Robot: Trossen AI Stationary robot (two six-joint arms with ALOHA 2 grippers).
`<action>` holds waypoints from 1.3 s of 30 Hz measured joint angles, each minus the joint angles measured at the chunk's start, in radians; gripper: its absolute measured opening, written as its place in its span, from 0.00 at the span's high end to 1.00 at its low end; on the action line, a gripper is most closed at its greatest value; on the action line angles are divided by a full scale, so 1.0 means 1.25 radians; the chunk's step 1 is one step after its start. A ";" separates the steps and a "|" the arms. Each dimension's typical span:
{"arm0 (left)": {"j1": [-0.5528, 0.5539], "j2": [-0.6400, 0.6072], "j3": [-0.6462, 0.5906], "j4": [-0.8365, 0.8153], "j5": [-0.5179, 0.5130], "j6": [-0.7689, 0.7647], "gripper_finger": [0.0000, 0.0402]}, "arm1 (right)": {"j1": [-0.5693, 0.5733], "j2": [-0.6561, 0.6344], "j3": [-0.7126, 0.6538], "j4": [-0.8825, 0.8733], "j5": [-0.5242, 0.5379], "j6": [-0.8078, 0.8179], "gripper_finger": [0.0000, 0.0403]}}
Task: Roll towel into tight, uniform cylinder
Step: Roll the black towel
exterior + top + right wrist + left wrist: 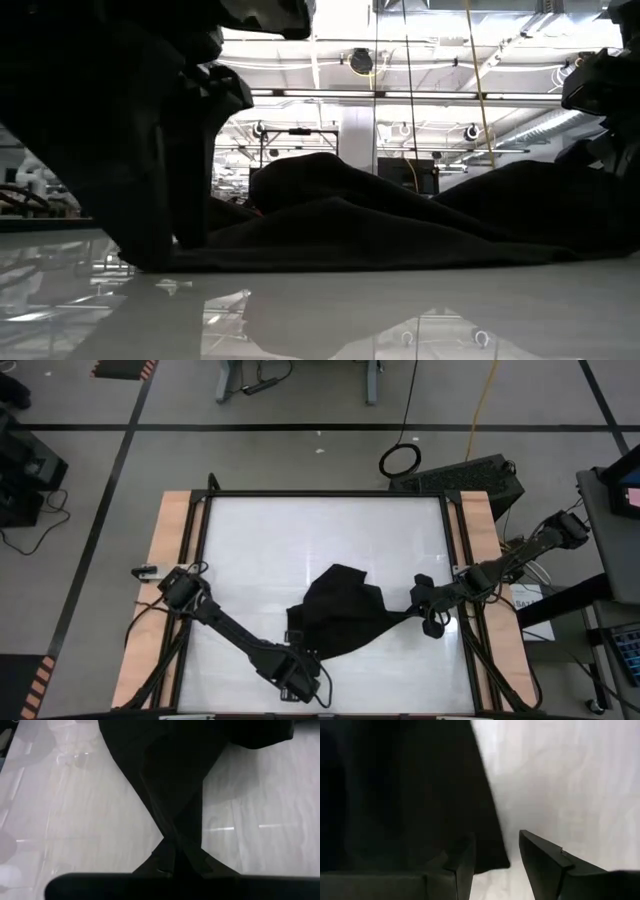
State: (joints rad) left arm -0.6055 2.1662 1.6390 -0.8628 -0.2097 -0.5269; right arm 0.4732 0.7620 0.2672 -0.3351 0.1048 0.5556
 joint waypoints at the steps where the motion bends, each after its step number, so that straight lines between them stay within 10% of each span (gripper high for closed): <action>1: -0.002 0.000 0.000 -0.011 -0.001 -0.003 0.61 | 0.000 0.000 0.000 0.000 0.000 -0.003 1.00; 20: 0.027 -0.015 -0.086 0.052 0.038 0.028 0.62 | 0.000 0.000 0.000 0.012 0.004 -0.029 1.00; 32: 0.057 -0.011 -0.099 0.050 0.010 0.092 0.98 | 0.000 0.000 0.000 0.042 0.004 -0.020 1.00; 39: 0.059 0.001 0.019 -0.270 -0.121 0.093 0.99 | 0.000 -0.013 0.000 0.188 0.021 -0.021 1.00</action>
State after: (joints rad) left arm -0.5315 2.1674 1.6630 -1.2005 -0.3606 -0.4110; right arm 0.4732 0.7455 0.2668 -0.0999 0.1307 0.5293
